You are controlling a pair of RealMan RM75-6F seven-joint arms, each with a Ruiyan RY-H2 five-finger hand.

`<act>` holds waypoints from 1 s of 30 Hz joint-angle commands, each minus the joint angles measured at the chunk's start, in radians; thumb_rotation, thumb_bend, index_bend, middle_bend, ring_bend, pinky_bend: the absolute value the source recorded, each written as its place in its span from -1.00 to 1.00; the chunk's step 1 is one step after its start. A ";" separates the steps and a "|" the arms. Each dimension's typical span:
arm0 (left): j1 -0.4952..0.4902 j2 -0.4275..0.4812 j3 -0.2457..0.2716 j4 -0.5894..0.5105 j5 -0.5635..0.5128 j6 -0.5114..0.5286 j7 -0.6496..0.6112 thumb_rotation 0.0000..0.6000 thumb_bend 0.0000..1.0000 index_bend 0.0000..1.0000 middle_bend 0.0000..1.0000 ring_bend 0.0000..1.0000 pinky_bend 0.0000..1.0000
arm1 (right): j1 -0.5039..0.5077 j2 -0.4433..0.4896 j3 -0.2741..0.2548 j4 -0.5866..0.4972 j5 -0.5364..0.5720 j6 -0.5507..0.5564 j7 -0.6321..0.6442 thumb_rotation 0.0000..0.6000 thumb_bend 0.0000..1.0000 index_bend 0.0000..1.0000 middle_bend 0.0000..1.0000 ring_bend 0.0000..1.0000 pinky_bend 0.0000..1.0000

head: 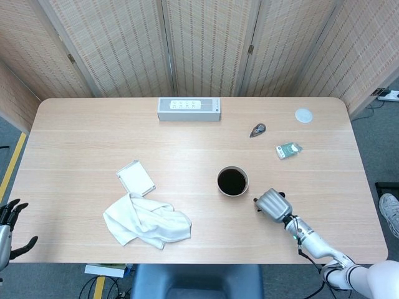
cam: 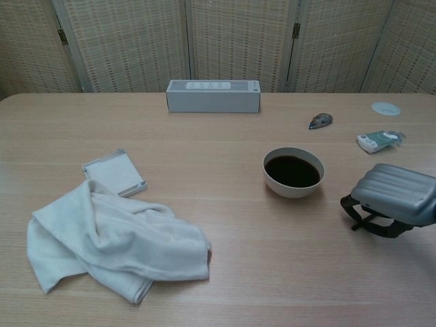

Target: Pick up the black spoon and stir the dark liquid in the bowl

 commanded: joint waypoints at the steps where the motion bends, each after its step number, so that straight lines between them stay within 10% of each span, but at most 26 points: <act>1: -0.001 0.002 -0.001 -0.003 0.002 0.001 0.002 1.00 -0.52 -0.58 -0.70 -0.68 -0.63 | -0.008 0.007 0.002 0.000 -0.002 0.022 0.019 1.00 -0.01 0.42 0.83 1.00 1.00; 17: -0.004 0.019 -0.002 -0.040 0.020 0.014 0.026 1.00 -0.52 -0.59 -0.70 -0.68 -0.63 | -0.018 0.149 0.105 -0.275 0.024 0.205 0.256 1.00 0.07 0.52 0.86 1.00 1.00; 30: 0.002 0.029 0.002 -0.066 0.033 0.030 0.037 1.00 -0.52 -0.59 -0.70 -0.68 -0.63 | 0.078 0.103 0.233 -0.361 0.159 0.071 0.554 1.00 0.08 0.55 0.86 1.00 1.00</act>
